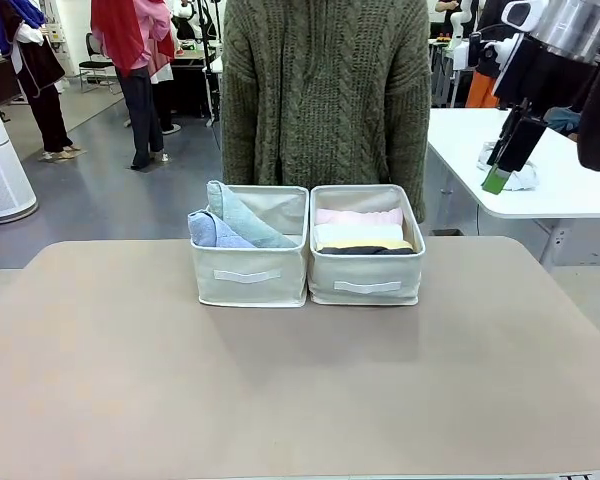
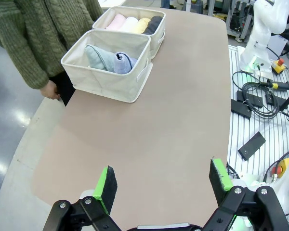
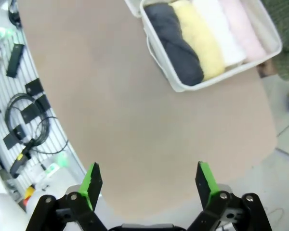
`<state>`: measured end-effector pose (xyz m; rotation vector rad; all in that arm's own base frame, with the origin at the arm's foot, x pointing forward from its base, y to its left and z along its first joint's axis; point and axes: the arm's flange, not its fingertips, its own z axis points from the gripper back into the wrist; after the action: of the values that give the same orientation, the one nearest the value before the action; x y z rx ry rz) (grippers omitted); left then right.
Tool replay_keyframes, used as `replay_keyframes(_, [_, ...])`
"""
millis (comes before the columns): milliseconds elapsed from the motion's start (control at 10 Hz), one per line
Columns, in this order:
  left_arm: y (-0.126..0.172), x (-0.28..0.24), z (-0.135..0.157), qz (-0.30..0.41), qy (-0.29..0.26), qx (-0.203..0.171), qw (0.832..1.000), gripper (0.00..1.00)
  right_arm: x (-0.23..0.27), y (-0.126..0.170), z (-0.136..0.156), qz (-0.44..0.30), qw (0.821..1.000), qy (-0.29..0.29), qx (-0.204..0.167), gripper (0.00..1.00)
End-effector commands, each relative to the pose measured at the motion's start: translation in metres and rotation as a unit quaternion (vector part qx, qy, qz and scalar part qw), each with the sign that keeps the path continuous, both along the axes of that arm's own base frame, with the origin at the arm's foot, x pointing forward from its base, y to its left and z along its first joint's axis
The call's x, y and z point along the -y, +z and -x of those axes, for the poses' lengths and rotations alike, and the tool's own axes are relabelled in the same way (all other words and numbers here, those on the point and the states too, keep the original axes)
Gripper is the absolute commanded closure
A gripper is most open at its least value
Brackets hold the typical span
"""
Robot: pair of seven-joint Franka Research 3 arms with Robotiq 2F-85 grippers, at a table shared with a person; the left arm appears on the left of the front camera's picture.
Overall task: Sort the towels based on their folding style.
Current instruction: Pick up another triangle-folded towel from the table and place it in the left Fabric basket.
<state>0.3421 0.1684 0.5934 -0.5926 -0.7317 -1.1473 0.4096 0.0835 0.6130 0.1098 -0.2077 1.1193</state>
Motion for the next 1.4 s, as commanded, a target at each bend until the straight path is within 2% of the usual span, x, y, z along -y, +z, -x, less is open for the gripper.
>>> replay_keyframes(0, [-0.003, 0.0, 0.001, 0.003, -0.001, 0.015, 1.0, 0.0, -0.006, 0.008, 0.014, 0.019, 0.999, -0.019, -0.027, 0.0])
replay_keyframes(200, [-0.003, 0.0, 0.001, 0.003, -0.001, 0.015, 1.0, 0.0, -0.004, 0.002, 0.007, 0.005, 1.0, -0.005, -0.012, 0.0])
replay_keyframes(300, [-0.003, 0.0, 0.001, 0.003, -0.001, 0.015, 1.0, 0.0, 0.036, 0.041, 0.005, -0.044, 0.995, 0.079, -0.034, 0.0])
replay_keyframes(400, [-0.003, 0.0, 0.001, 0.003, -0.001, 0.015, 1.0, 0.0, 0.089, 0.067, -0.004, -0.097, 0.986, 0.132, -0.037, 0.0])
replay_keyframes(500, [-0.003, 0.0, 0.001, 0.003, -0.001, 0.015, 1.0, 0.0, 0.142, 0.084, -0.011, -0.177, 0.974, 0.143, -0.02, 0.0])
replay_keyframes(600, [-0.003, 0.0, 0.001, 0.003, -0.001, 0.015, 1.0, 0.0, 0.19, 0.095, -0.009, -0.253, 0.947, 0.197, -0.001, 0.0])
replay_keyframes(700, [-0.003, 0.0, 0.001, 0.003, -0.001, 0.015, 1.0, 0.0, 0.224, 0.098, -0.011, -0.295, 0.929, 0.223, 0.004, 0.0])
replay_keyframes(900, [-0.003, 0.0, 0.001, 0.003, -0.001, 0.015, 1.0, 0.0, 0.278, 0.064, -0.021, -0.362, 0.899, 0.245, -0.032, 0.0])
replay_keyframes(1000, [-0.003, 0.0, 0.001, 0.003, -0.001, 0.015, 1.0, 0.0, 0.297, 0.038, -0.022, -0.38, 0.893, 0.241, -0.005, 0.0])
replay_keyframes(1100, [-0.003, 0.0, 0.001, 0.003, -0.001, 0.015, 1.0, 0.0, 0.305, 0.02, -0.02, -0.383, 0.898, 0.215, 0.006, 0.0])
replay_keyframes(1300, [-0.003, 0.0, 0.001, 0.003, -0.001, 0.015, 1.0, 0.0, 0.316, 0.001, -0.012, -0.394, 0.9, 0.181, 0.042, 0.0])
